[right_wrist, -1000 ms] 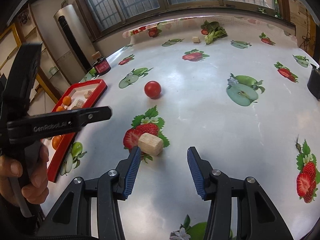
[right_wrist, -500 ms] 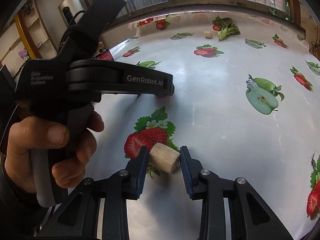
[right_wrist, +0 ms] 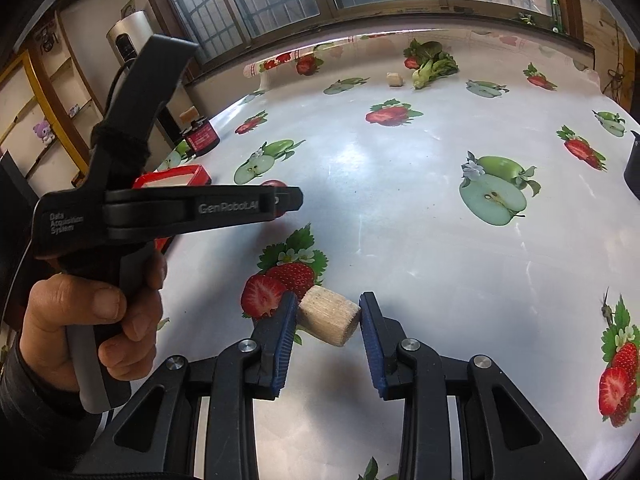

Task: Organize fruits
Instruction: 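Carry the beige cube and tomato over the tray with both grippers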

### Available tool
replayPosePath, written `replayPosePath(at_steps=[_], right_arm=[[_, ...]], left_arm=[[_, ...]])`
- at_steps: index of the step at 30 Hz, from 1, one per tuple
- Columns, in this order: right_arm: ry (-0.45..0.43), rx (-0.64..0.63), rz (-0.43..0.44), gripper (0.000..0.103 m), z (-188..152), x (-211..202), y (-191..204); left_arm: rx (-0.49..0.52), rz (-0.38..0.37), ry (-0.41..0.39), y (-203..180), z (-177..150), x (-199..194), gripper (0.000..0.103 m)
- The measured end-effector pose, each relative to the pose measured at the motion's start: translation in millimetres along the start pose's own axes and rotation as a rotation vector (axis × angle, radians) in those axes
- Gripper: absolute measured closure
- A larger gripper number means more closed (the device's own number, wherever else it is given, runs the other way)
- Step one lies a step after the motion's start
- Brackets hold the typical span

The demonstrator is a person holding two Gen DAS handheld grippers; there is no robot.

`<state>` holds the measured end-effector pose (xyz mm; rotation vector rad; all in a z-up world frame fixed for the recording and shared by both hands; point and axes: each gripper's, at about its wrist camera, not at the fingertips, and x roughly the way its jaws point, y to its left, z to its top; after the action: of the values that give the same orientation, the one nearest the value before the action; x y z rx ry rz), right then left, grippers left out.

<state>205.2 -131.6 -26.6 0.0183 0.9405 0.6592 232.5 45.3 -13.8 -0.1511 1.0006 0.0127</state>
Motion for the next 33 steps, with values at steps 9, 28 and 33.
replayPosePath(at_steps=[9, 28, 33], right_arm=[[-0.017, -0.035, 0.015, 0.07, 0.2, -7.3, 20.3], [-0.037, -0.141, 0.097, 0.07, 11.1, -6.4, 90.9], [-0.038, -0.159, 0.121, 0.07, 11.8, -4.4, 106.6]], left_arm=[[-0.06, 0.045, -0.054, 26.1, -29.2, -43.4, 0.072], [-0.176, 0.113, -0.112, 75.2, -81.3, -100.2, 0.072], [-0.194, 0.127, -0.112, 85.6, -92.0, -106.1, 0.072]])
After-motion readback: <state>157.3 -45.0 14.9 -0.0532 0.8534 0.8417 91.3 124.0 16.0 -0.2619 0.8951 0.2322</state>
